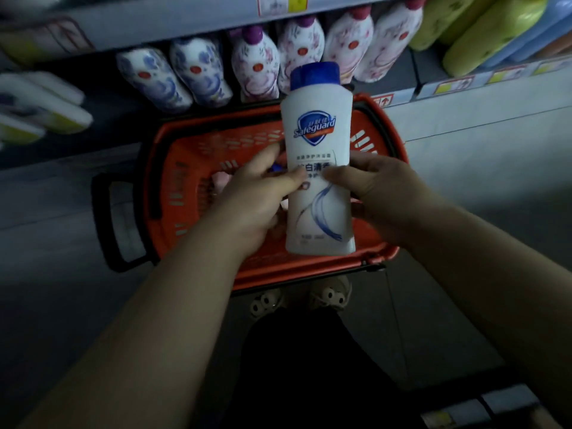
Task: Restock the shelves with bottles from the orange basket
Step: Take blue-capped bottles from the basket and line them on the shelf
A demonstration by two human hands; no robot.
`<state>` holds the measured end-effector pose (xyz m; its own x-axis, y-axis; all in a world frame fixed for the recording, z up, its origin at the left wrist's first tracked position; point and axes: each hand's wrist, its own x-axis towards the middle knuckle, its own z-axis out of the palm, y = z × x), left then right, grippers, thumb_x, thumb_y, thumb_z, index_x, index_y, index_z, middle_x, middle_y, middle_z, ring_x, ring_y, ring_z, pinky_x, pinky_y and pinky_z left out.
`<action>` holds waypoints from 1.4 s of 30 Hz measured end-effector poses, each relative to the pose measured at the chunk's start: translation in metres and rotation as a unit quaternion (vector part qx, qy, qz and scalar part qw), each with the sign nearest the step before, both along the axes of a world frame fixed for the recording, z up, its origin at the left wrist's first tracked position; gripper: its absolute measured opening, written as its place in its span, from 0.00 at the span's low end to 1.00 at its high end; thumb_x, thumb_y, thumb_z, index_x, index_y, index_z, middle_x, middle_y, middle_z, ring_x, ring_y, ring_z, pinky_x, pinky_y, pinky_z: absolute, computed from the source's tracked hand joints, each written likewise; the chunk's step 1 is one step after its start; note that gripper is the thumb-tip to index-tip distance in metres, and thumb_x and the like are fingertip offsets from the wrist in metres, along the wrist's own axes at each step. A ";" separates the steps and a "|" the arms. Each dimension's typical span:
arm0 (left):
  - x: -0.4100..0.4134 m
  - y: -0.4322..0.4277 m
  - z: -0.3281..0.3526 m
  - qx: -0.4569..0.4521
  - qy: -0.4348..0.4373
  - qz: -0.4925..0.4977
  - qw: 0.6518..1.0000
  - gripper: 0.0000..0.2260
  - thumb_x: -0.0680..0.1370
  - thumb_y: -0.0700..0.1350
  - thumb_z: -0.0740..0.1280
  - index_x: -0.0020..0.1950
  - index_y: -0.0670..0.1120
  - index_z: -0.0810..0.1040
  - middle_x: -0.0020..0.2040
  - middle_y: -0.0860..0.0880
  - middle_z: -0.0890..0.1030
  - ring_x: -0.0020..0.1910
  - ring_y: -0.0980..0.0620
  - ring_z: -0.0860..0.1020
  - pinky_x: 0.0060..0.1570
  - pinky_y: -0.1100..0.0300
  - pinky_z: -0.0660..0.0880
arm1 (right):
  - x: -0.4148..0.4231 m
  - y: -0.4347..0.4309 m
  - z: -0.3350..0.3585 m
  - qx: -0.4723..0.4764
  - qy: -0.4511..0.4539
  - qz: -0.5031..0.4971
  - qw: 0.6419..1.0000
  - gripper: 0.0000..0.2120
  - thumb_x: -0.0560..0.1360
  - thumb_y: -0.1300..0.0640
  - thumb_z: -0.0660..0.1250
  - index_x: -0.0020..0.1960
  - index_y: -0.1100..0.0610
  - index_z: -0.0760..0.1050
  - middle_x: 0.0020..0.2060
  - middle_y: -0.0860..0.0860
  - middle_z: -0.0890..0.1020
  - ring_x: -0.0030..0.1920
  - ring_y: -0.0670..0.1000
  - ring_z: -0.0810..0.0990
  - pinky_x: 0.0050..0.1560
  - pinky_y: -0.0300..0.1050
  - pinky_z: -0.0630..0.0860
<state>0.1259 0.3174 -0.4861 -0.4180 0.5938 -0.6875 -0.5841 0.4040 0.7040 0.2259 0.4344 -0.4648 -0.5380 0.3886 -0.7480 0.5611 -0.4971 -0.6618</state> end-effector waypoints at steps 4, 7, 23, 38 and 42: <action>-0.002 -0.006 0.079 0.042 0.000 0.014 0.999 0.14 0.77 0.37 0.66 0.54 0.57 0.76 0.41 0.57 0.84 0.40 0.60 0.82 0.41 0.63 0.77 | 0.000 -0.007 0.074 0.000 0.032 -0.015 0.999 0.07 0.75 0.61 0.67 0.51 0.57 0.81 0.46 0.55 0.86 0.43 0.51 0.85 0.47 0.46 0.82; -0.004 -0.011 0.138 0.055 0.014 0.015 0.998 0.17 0.76 0.37 0.67 0.60 0.55 0.76 0.50 0.53 0.84 0.46 0.55 0.82 0.54 0.55 0.78 | 0.001 -0.015 0.129 0.007 0.047 -0.034 0.998 0.05 0.75 0.61 0.66 0.48 0.56 0.81 0.43 0.53 0.85 0.39 0.49 0.84 0.45 0.45 0.81; -0.033 -0.043 0.387 0.185 0.107 -0.060 0.975 0.22 0.71 0.45 0.69 0.66 0.51 0.74 0.56 0.49 0.83 0.53 0.52 0.82 0.47 0.59 0.78 | -0.011 -0.053 0.378 0.045 0.208 -0.067 0.975 0.07 0.77 0.61 0.63 0.49 0.59 0.80 0.41 0.53 0.86 0.40 0.49 0.85 0.37 0.41 0.81; -0.042 -0.016 0.502 0.238 0.184 -0.058 0.952 0.17 0.78 0.39 0.64 0.64 0.54 0.75 0.51 0.51 0.85 0.50 0.54 0.83 0.48 0.55 0.79 | -0.015 -0.025 0.490 0.159 0.259 -0.003 0.953 0.08 0.78 0.57 0.61 0.52 0.54 0.79 0.44 0.50 0.86 0.44 0.48 0.85 0.40 0.40 0.80; -0.054 0.007 0.526 0.245 0.227 -0.052 0.941 0.19 0.78 0.40 0.65 0.68 0.52 0.73 0.52 0.48 0.84 0.51 0.51 0.83 0.48 0.54 0.79 | -0.028 0.001 0.512 0.224 0.267 0.034 0.937 0.09 0.79 0.56 0.62 0.55 0.51 0.79 0.46 0.49 0.86 0.45 0.49 0.85 0.42 0.46 0.82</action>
<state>0.0717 0.3247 0.0401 -0.5246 0.8471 -0.0851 -0.1530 0.0045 0.9882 0.1979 0.4353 0.0474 -0.8237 0.5505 -0.1361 0.1119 -0.0775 -0.9907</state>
